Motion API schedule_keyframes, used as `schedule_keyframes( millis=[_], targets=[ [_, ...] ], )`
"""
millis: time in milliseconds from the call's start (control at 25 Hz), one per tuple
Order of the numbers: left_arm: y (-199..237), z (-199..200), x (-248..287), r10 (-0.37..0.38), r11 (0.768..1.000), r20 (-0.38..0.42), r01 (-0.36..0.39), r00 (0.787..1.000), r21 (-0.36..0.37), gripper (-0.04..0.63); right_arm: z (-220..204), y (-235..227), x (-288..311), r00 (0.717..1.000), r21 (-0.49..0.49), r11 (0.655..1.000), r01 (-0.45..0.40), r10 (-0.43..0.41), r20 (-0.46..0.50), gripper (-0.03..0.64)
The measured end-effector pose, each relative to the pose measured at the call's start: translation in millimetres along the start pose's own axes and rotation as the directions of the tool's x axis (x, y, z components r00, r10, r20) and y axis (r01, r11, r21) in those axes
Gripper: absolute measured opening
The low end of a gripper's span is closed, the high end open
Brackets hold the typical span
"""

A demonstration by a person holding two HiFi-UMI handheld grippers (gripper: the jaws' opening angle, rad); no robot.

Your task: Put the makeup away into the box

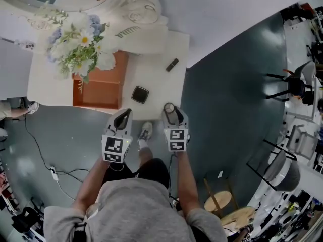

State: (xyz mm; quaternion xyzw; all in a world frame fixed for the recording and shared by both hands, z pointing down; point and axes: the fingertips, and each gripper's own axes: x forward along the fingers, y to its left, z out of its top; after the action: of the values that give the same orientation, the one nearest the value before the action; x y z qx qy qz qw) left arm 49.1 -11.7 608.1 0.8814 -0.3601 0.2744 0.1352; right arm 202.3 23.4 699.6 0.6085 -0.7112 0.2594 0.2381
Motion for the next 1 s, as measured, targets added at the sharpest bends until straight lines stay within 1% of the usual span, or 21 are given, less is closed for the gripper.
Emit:
schedule_keyframes(
  millis=[120, 240, 520, 640, 760, 1000],
  targets=[
    [1.9, -0.8, -2.3, 0.007, 1.0, 0.003, -0.007, 1.0, -0.004, 0.0, 0.9, -0.2, 0.3, 1.0, -0.008, 1.0, -0.001, 0.001, -0.003, 0.216],
    [4.5, 3.0, -6.3, 0.016, 1.0, 0.012, -0.016, 1.0, -0.006, 0.0, 8.8, 0.9, -3.8, 1.0, -0.015, 1.0, 0.0, 0.0, 0.018, 0.216],
    [14.9, 17.5, -25.8, 0.06, 0.998, 0.055, -0.058, 0.997, -0.032, 0.001, 54.4, 16.4, -28.6, 0.993, -0.044, 0.999, -0.026, 0.031, 0.112, 0.215],
    [25.1, 23.1, -41.7, 0.096, 0.995, 0.078, -0.093, 0.992, -0.04, 0.001, 73.5, 31.5, -39.4, 0.987, -0.062, 0.997, -0.052, 0.061, 0.147, 0.215],
    [40.0, 29.7, -58.9, 0.14, 0.989, 0.103, -0.134, 0.985, -0.064, 0.001, 90.5, 51.7, -44.6, 0.98, -0.107, 0.991, -0.077, 0.095, 0.172, 0.215],
    [73.1, 28.4, -93.4, 0.234, 0.97, 0.131, -0.222, 0.963, -0.101, 0.001, 120.4, 106.4, -39.7, 0.959, -0.191, 0.966, -0.174, 0.21, 0.191, 0.215]
  ],
)
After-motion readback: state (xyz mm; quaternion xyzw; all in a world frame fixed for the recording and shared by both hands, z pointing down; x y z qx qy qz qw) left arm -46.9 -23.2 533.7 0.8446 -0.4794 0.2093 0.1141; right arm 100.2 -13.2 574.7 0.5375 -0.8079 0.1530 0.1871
